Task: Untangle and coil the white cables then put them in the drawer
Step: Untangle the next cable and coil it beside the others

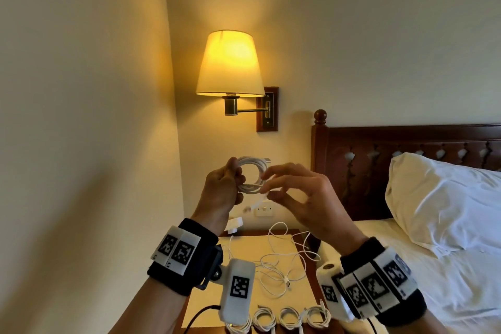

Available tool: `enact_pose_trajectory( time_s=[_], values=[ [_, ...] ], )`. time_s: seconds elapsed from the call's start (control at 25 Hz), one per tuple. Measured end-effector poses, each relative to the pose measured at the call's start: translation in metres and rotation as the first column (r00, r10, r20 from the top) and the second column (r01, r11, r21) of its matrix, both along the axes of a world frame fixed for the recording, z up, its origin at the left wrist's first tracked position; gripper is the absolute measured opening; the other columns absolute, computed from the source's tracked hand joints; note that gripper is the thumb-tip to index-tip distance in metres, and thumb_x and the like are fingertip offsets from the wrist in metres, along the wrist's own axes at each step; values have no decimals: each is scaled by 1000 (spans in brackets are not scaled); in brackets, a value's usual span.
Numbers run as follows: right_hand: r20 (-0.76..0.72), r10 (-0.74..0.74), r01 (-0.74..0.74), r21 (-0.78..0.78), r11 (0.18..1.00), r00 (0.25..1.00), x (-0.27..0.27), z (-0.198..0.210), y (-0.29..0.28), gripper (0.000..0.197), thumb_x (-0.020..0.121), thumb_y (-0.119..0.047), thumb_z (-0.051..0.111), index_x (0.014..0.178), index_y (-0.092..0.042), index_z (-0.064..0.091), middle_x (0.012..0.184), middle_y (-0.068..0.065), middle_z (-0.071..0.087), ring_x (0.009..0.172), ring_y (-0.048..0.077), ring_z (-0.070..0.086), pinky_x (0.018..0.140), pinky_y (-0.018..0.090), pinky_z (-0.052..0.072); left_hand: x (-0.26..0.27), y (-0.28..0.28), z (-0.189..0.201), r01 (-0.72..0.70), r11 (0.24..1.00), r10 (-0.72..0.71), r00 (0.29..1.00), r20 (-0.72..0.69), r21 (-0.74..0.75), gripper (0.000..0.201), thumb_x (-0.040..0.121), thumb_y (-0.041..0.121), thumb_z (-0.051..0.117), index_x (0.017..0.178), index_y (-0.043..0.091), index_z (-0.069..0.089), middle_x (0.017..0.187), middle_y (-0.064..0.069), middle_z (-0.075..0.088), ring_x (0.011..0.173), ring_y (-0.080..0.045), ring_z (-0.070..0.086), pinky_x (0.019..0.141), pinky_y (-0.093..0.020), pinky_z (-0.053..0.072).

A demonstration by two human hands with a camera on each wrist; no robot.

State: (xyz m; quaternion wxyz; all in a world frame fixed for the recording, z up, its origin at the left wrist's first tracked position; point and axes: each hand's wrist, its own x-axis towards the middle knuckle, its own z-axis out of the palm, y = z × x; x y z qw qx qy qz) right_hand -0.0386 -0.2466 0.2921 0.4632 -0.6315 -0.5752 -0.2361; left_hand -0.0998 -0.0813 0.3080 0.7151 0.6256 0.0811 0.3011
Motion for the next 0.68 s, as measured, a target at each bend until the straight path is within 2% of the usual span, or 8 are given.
enact_pose_trajectory(
  time_s=[0.08,0.12,0.16,0.2,0.28,0.32,0.4,0.68],
  values=[
    [-227,50,2,224,975,973,-2,-8,6,17,84,-5,69,98,-12,74,95,-1,73,86,15,69,76,24,56,1,-6,1,0,998,1,1000,11,-67,37,102,36,40,77,14,56,59,3,45,49,-9,34,48,-22,30],
    [-401,105,38,334,942,910,-2,-11,9,16,85,-4,66,99,-8,73,89,3,74,80,17,70,73,24,57,2,-10,1,9,996,-7,1000,22,-92,36,102,36,40,78,14,56,58,4,44,50,-9,34,49,-21,30],
    [-583,209,75,425,902,785,-1,-13,12,16,87,-4,64,101,-5,71,85,6,74,75,18,70,70,24,58,2,-13,1,20,994,-16,999,37,-106,36,102,36,40,78,14,55,58,4,44,51,-8,33,48,-21,30],
    [-731,334,109,485,868,595,-1,-14,13,17,87,-4,63,103,-2,69,81,9,74,72,19,70,66,24,58,2,-16,1,33,993,-27,998,50,-113,36,102,36,40,78,14,55,59,5,42,51,-8,32,48,-21,29],
    [-861,446,151,488,860,243,2,-14,15,19,88,-4,62,105,4,66,78,13,71,68,18,69,61,24,59,1,-17,-1,55,991,-47,997,63,-121,36,101,37,40,78,14,54,59,5,41,51,-7,31,44,-19,29],
    [-893,418,136,441,887,169,4,-12,14,18,89,-3,62,103,6,67,78,14,71,68,19,69,61,24,60,1,-17,-2,62,990,-55,997,60,-124,36,101,37,40,77,14,54,59,5,40,50,-7,31,42,-18,28],
    [-934,319,71,333,940,163,6,-6,12,15,90,-1,61,100,6,70,80,17,71,68,19,70,62,25,60,0,-15,-3,71,988,-64,997,51,-137,36,101,37,39,77,14,54,57,5,40,48,-6,31,41,-18,28],
    [-919,130,-34,126,991,371,9,7,13,14,91,-2,60,90,-4,74,81,12,74,72,17,69,66,24,58,4,-16,-3,93,976,-91,996,19,-198,36,102,36,40,77,14,54,50,7,42,45,-7,30,39,-19,28]
  ],
)
